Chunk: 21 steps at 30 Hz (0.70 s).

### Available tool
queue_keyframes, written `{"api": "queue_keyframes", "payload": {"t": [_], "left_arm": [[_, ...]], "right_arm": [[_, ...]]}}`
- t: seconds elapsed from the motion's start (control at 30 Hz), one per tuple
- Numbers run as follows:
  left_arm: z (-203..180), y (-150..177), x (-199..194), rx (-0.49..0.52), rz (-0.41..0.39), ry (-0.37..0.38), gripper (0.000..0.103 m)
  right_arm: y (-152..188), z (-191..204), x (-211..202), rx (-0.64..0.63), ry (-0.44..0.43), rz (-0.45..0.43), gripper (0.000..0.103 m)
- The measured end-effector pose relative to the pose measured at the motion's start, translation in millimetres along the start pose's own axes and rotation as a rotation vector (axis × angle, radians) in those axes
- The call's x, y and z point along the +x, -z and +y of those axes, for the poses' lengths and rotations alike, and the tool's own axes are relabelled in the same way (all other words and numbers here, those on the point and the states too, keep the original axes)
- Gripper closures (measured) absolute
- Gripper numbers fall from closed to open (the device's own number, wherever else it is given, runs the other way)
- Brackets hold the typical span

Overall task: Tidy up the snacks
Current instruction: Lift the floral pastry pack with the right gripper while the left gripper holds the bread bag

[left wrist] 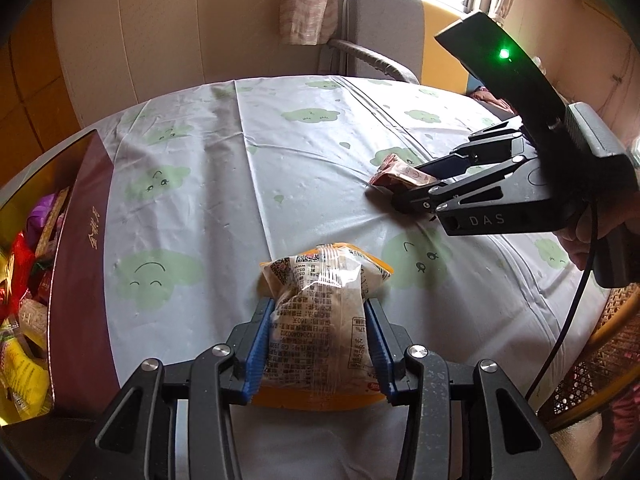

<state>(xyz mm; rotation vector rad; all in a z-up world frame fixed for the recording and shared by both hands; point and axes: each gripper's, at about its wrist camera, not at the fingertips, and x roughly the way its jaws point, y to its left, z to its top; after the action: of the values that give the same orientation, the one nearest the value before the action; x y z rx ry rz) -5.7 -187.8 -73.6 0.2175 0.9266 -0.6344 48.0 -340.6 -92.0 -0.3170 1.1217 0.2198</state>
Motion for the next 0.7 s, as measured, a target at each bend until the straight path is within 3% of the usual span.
{"api": "queue_keyframes", "payload": {"t": [0.33,0.7], "left_arm": [[6,-1,-4,-0.021,0.002,-0.010,0.062],[20,-14,-32,-0.071,-0.064,-0.013,0.062]], "right_arm": [[2,3,-2,-0.016,0.013,-0.015,0.068],[2,2,-3,-0.010,0.007,-0.022,0.068]]}}
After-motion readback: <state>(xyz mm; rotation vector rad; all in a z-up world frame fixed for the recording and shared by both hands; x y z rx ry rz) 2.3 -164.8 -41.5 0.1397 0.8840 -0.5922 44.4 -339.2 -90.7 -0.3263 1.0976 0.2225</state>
